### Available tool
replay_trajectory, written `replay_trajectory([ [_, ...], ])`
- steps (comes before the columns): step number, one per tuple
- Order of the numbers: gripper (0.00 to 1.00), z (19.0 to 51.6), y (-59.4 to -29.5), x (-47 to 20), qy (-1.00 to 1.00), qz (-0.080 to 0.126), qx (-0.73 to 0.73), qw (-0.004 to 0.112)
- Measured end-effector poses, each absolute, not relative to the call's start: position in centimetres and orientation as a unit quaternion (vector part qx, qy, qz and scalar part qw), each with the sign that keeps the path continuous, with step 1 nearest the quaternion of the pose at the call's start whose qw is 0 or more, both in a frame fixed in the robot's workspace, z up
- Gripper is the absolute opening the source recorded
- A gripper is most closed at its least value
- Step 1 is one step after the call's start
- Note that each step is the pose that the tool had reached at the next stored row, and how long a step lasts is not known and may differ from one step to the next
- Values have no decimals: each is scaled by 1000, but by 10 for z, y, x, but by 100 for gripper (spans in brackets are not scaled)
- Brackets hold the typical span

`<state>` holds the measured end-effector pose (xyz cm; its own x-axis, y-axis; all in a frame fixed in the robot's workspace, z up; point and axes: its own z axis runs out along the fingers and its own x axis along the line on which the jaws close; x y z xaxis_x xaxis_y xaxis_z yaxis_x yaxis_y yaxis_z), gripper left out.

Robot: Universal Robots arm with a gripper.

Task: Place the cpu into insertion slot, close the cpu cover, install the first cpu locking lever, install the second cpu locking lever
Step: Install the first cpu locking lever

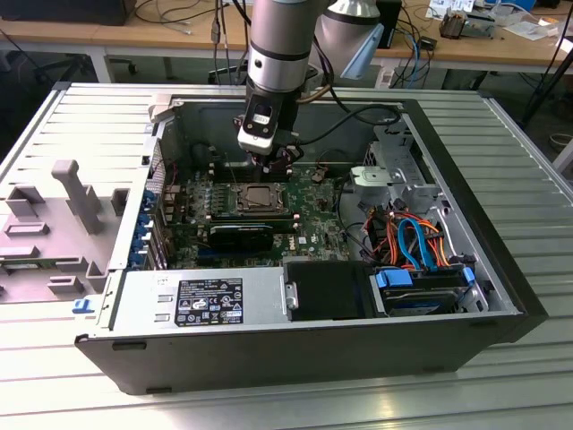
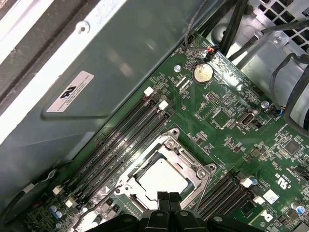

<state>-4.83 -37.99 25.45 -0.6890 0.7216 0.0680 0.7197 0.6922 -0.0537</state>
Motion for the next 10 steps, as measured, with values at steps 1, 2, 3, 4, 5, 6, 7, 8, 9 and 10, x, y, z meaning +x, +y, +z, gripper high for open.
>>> replay_trajectory([
  [1, 11, 254, -380, -48, -919, 11, -392, 42],
  [2, 11, 254, -380, -48, -919, 11, -392, 42],
  [3, 11, 254, -380, -48, -919, 11, -391, 42],
  [4, 11, 255, -380, -48, -921, 11, -388, 42],
  [5, 11, 254, -380, -48, -922, 11, -384, 42],
  [6, 11, 254, -380, -48, -923, 11, -382, 42],
  [7, 11, 254, -380, -48, -924, 11, -380, 42],
  [8, 11, 254, -380, -48, -925, 11, -377, 42],
  [9, 11, 254, -380, -48, -926, 11, -376, 42],
  [10, 11, 254, -380, -48, -926, 11, -375, 42],
])
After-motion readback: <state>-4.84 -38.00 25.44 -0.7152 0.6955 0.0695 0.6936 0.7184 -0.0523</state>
